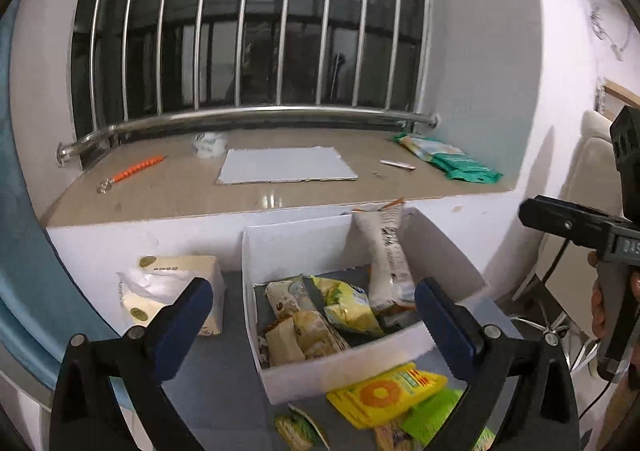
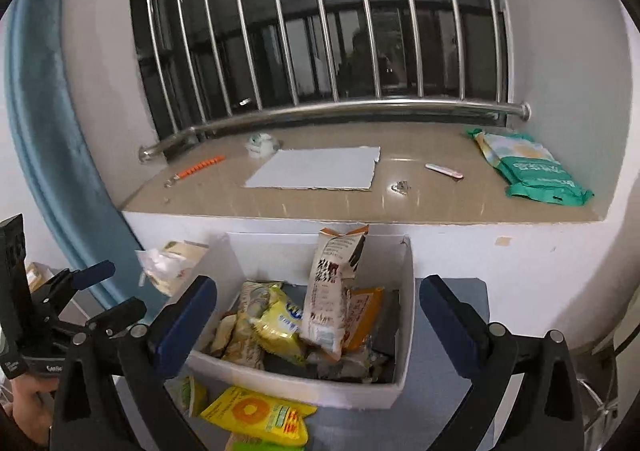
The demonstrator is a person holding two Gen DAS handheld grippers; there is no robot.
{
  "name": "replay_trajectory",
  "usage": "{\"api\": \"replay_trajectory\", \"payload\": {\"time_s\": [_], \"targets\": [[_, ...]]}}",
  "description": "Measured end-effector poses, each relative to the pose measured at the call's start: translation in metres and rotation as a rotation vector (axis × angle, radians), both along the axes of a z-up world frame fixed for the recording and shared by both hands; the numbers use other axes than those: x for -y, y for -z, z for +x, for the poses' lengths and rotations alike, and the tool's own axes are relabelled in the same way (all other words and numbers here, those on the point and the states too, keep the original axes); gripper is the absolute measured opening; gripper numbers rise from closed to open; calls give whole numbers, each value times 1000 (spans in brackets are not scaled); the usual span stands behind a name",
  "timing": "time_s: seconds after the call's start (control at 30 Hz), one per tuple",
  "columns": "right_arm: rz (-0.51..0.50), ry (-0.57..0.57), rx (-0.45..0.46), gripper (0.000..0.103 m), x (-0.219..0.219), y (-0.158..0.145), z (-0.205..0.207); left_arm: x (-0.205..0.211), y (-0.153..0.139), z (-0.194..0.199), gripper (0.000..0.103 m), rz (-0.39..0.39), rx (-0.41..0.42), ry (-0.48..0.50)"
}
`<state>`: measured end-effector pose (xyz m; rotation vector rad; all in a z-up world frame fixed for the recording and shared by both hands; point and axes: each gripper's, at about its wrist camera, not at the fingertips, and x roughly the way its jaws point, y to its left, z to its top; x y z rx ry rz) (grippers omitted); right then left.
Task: Organize snacks
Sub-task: 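Drop the white bag and the wafer pack into the white box, then grasp the green seaweed bag with the right gripper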
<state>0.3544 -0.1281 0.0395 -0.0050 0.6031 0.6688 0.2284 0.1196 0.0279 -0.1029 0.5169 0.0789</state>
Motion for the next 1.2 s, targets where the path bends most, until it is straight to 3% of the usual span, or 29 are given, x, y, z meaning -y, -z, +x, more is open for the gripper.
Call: {"api": "replay_trajectory", "payload": {"time_s": [0.2,0.37,0.57,0.77,1.2], "targets": [[53,-72,9,103,39,8,-67,30,12,-69,103,-20,44,43],[47,-100,-45,103,64,49,-124,49,51,-121,103,-76,29,29],[17,-15,-105,103,88,103,-182,61,86,-158,103,-96,-33,21],[-101,-18,-126,103,76,125,-195,57,94,-171,103,-156,-45,3],[-241,-57,-208,103,5,168,-162,75,126,-180,103,-118,-154,44]]}}
